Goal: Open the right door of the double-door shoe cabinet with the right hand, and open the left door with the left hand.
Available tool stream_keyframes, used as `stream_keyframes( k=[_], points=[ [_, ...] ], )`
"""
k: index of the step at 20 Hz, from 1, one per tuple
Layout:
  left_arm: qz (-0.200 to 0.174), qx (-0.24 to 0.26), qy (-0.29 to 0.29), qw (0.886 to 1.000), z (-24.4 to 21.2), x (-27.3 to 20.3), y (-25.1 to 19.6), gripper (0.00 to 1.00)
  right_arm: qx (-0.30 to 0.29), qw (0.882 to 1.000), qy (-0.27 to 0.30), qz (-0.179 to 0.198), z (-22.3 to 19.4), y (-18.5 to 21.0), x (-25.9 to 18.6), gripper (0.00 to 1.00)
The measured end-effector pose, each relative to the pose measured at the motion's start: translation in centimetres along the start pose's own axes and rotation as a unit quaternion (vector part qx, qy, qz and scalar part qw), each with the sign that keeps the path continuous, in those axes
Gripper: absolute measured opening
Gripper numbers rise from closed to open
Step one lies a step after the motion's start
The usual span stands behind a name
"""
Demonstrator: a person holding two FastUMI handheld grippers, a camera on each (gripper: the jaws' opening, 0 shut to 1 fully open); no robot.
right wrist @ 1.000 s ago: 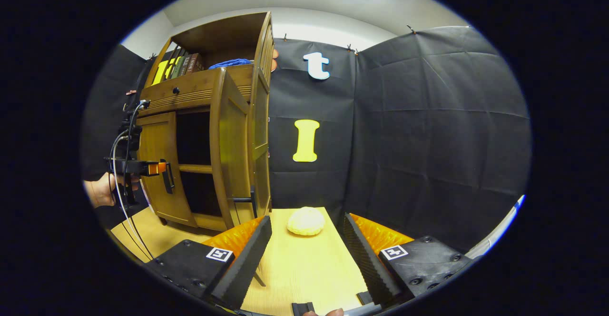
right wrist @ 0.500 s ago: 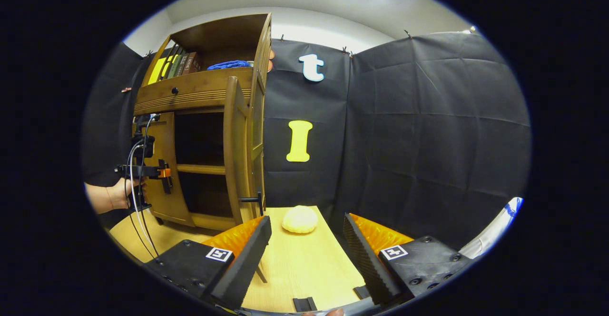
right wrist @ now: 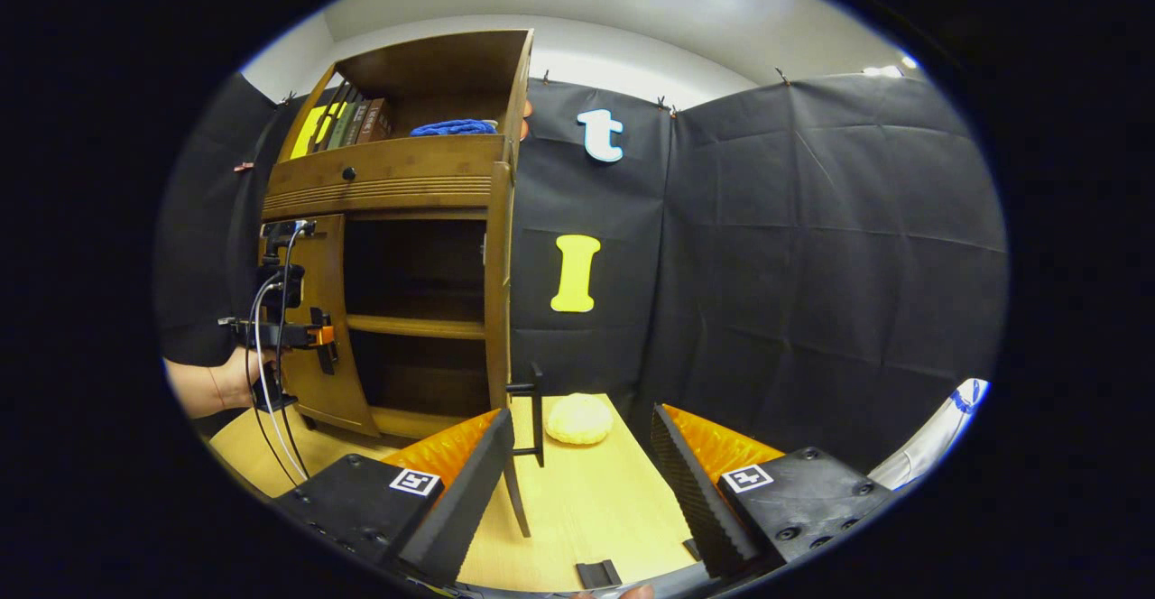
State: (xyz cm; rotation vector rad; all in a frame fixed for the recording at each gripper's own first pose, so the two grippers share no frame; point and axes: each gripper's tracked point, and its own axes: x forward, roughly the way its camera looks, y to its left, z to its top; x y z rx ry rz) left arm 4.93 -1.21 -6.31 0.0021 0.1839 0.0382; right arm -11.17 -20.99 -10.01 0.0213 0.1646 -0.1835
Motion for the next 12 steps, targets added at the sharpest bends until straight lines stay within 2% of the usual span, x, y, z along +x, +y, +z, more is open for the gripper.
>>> stream_keyframes(
  k=[4,9,12],
  points=[
    [-0.017,-0.001,-0.013,1.000,0.2,-0.8,0.1,0.32,-0.004,1.000,0.000,0.031,0.1,3.1,0.8,0.98],
    [-0.021,0.000,-0.015,1.000,0.1,-1.7,0.7,0.29,-0.004,0.997,0.007,0.080,-0.4,7.7,1.9,0.95],
    [-0.015,0.001,-0.015,1.000,-0.2,-2.7,1.6,0.29,-0.011,0.994,0.007,0.105,-0.4,10.2,2.6,0.99]
  ],
)
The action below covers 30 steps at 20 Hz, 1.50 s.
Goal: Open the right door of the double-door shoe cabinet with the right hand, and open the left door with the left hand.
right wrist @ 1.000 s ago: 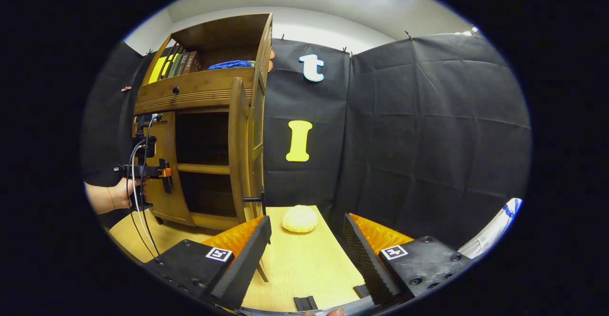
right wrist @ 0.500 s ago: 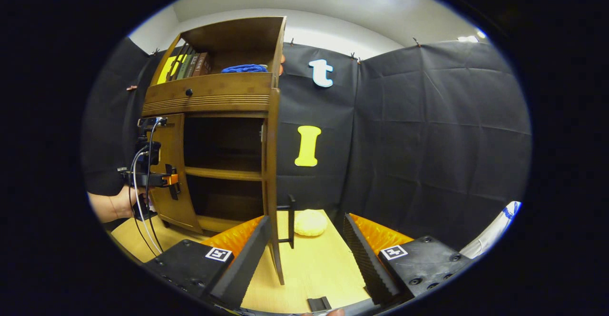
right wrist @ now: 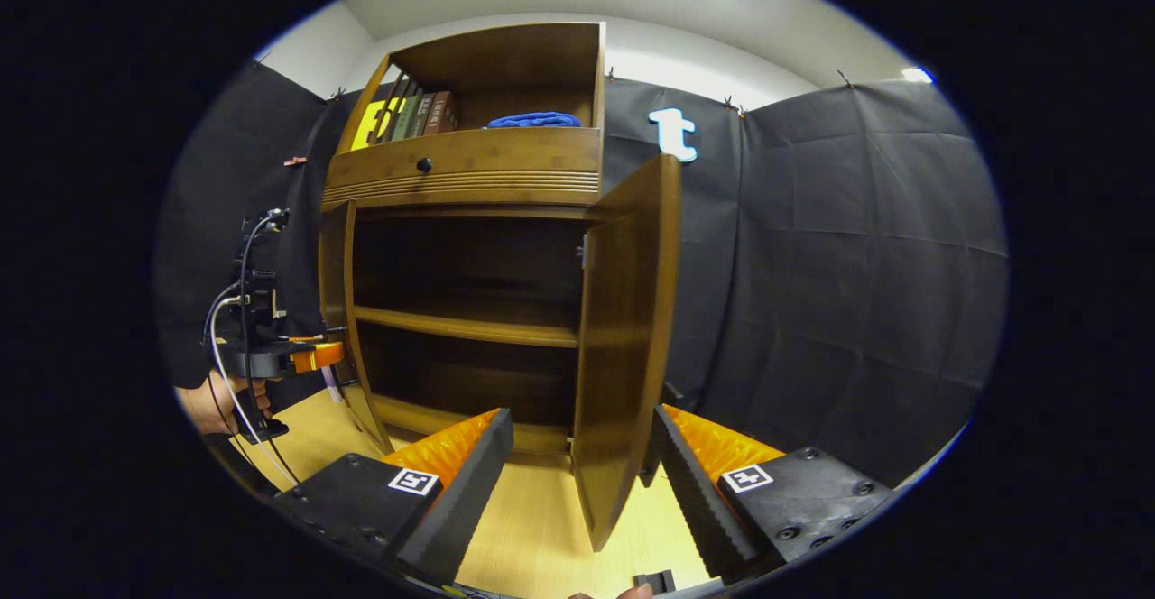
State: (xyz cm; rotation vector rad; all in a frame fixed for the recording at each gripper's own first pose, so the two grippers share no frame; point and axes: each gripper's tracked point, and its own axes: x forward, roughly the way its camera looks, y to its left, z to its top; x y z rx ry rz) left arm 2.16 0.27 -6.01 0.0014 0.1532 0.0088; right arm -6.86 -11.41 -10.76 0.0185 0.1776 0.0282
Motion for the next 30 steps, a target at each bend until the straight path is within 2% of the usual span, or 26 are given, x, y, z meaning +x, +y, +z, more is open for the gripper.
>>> stream_keyframes(
  k=[3,8,13,14,18,20,23,24,30],
  points=[
    [0.012,-0.007,-0.003,1.000,-0.3,-1.7,1.5,0.28,-0.004,1.000,-0.002,0.021,0.0,1.9,1.1,0.96],
    [0.017,-0.023,-0.007,1.000,-0.7,-4.0,3.8,0.24,-0.007,0.999,-0.012,0.049,0.8,4.0,3.8,0.98],
    [0.043,-0.041,-0.020,0.998,-1.0,-6.4,7.5,0.20,0.005,0.998,-0.010,0.062,1.5,5.2,6.8,0.96],
    [0.044,-0.039,-0.021,0.998,-1.0,-6.7,7.8,0.19,0.004,0.998,-0.010,0.064,1.6,5.5,7.5,0.99],
    [0.048,-0.019,-0.023,0.998,-0.8,-7.6,9.9,0.17,0.006,0.997,-0.017,0.076,2.5,7.5,9.4,0.98],
    [0.052,-0.024,-0.031,0.998,-0.4,-8.1,11.2,0.17,0.005,0.996,-0.021,0.081,2.6,8.8,9.7,0.96],
    [0.046,-0.024,-0.036,0.998,-0.1,-8.5,12.5,0.17,0.005,0.996,-0.019,0.092,2.3,10.7,9.8,0.98],
    [0.048,-0.019,-0.037,0.998,-0.2,-8.8,13.2,0.13,0.005,0.995,-0.018,0.094,2.1,11.2,9.6,0.99],
    [0.044,-0.028,-0.042,0.998,-0.3,-9.7,16.6,0.12,0.003,0.996,-0.016,0.093,1.7,13.6,8.9,0.98]
  ],
)
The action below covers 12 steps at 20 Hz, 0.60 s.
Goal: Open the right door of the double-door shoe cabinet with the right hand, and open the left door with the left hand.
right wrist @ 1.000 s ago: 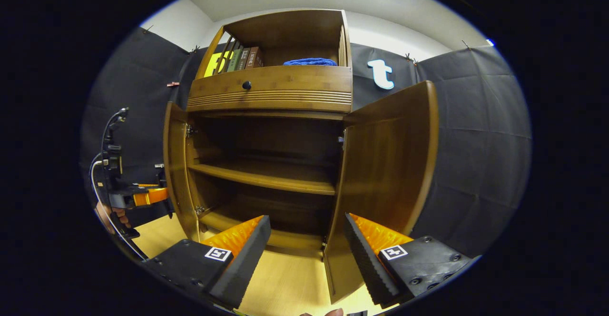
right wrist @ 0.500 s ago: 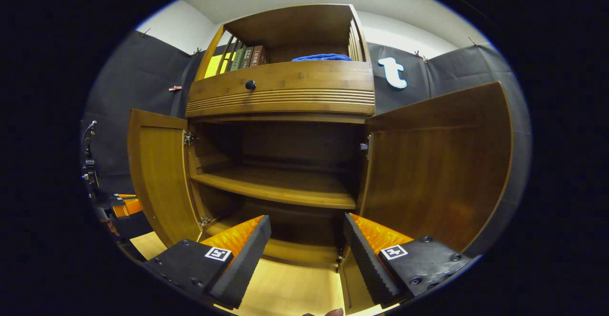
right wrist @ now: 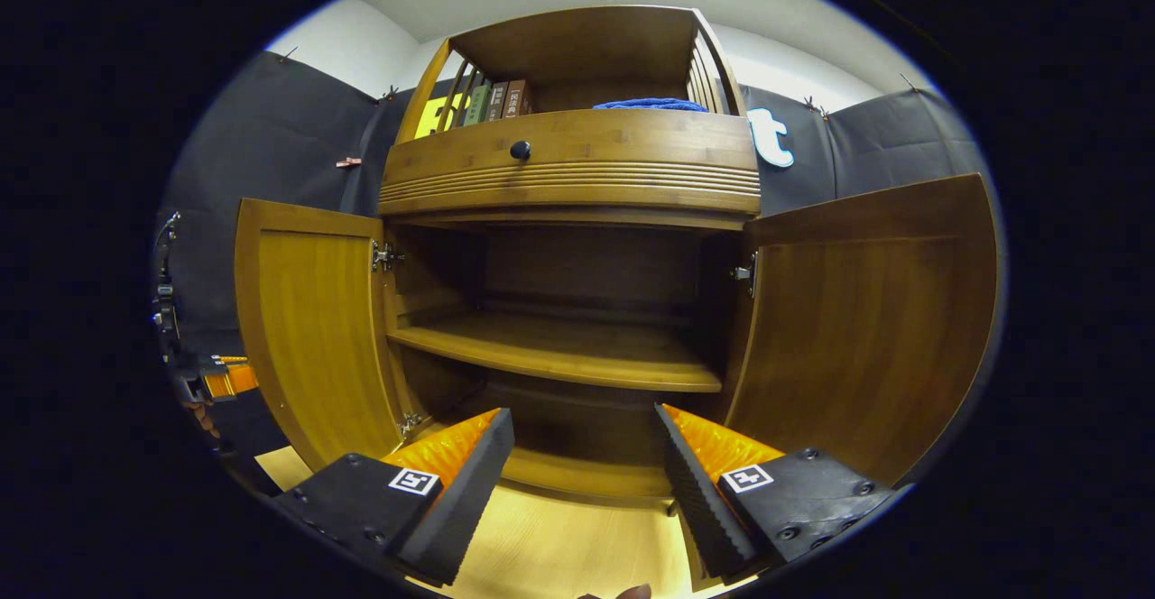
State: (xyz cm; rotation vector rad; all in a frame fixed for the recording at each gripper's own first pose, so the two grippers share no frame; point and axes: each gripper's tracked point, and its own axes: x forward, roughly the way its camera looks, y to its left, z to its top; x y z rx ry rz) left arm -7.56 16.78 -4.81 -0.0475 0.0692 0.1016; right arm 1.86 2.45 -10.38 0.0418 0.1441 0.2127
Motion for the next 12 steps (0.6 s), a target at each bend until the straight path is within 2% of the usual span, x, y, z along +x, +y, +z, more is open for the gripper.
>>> stream_keyframes(
  k=[3,5,8,12],
  points=[
    [0.004,-0.002,0.000,1.000,0.0,-0.4,2.2,0.10,0.001,1.000,-0.004,0.000,0.2,1.3,0.0,0.98],
    [-0.006,-0.009,-0.001,1.000,0.2,-0.9,2.7,0.08,-0.001,1.000,-0.008,0.003,0.5,2.3,0.0,0.98],
    [-0.012,-0.002,-0.001,1.000,0.2,-1.9,3.2,0.12,-0.008,1.000,-0.012,0.010,0.9,3.6,0.1,0.98],
    [0.005,-0.014,-0.004,1.000,0.5,-3.9,3.8,0.12,-0.005,1.000,-0.017,0.016,1.3,4.5,0.1,0.98]
  ],
)
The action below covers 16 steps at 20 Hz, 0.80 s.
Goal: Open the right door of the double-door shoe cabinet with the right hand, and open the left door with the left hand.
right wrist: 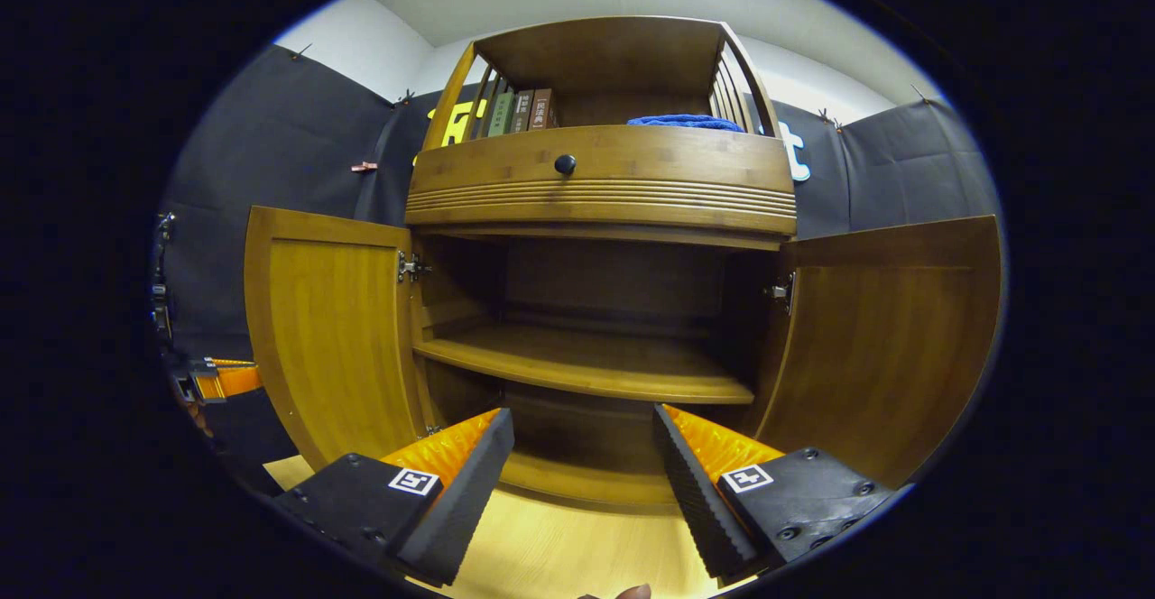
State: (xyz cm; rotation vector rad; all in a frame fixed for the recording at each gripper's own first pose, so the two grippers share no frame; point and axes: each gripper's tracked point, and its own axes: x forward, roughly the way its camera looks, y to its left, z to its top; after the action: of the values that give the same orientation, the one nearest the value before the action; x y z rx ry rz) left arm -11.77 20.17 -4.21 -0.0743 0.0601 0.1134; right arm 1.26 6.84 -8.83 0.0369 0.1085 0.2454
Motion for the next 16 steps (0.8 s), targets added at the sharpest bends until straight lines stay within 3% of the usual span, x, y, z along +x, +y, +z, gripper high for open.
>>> stream_keyframes(
  k=[5,6,9,16],
  points=[
    [-0.006,0.001,-0.002,1.000,0.1,-2.6,-1.9,0.04,-0.009,1.000,-0.018,-0.011,1.0,-0.4,0.0,0.98],
    [-0.010,0.004,-0.004,1.000,0.2,-3.0,-2.5,0.14,-0.009,1.000,-0.020,-0.010,1.2,-0.4,0.1,0.98],
    [-0.020,0.002,-0.012,1.000,1.1,-4.0,-4.3,0.25,-0.013,1.000,-0.020,-0.004,1.5,-0.4,0.6,0.98],
    [-0.058,0.006,-0.012,0.998,1.0,-4.2,-11.6,0.75,-0.001,1.000,-0.018,-0.001,1.7,-0.8,1.6,0.98]
  ],
)
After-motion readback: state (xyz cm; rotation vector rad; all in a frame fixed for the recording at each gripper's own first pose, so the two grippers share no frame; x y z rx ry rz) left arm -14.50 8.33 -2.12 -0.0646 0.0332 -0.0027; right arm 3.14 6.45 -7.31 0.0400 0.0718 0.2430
